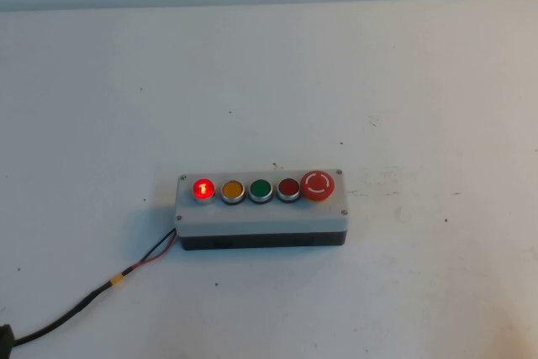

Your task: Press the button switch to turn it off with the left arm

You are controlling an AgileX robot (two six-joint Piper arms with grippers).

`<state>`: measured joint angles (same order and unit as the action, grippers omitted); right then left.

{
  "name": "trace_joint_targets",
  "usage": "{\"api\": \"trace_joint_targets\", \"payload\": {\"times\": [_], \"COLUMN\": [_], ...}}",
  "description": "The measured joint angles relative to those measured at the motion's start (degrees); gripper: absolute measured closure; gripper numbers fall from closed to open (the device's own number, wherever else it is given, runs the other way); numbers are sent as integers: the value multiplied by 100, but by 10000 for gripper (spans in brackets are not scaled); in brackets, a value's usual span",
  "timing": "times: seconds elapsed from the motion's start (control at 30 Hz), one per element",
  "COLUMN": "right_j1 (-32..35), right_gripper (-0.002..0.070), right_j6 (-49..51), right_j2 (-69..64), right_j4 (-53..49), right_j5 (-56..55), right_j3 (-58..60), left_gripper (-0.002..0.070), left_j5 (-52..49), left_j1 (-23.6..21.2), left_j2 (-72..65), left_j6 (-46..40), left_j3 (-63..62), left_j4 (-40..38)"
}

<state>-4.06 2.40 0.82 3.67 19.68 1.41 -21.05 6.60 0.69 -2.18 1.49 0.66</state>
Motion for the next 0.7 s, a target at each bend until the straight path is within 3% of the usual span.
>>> {"api": "trace_joint_targets", "payload": {"times": [0.17,0.4,0.53,0.7], "right_j1": [0,0,0,0], "right_gripper": [692,692,692,692], "right_j6": [0,0,0,0], "right_j2": [0,0,0,0], "right_j4": [0,0,0,0], "right_j5": [0,0,0,0], "right_j3": [0,0,0,0], "left_gripper": [678,678,678,678], "left_j5": [138,1330,1830,1300], "left_j1": [0,0,0,0], "left_j2": [0,0,0,-414], "left_j6": [21,346,346,442], "left_j3": [0,0,0,-454], "left_j4": [-300,-2029,-2408,-2821]}}
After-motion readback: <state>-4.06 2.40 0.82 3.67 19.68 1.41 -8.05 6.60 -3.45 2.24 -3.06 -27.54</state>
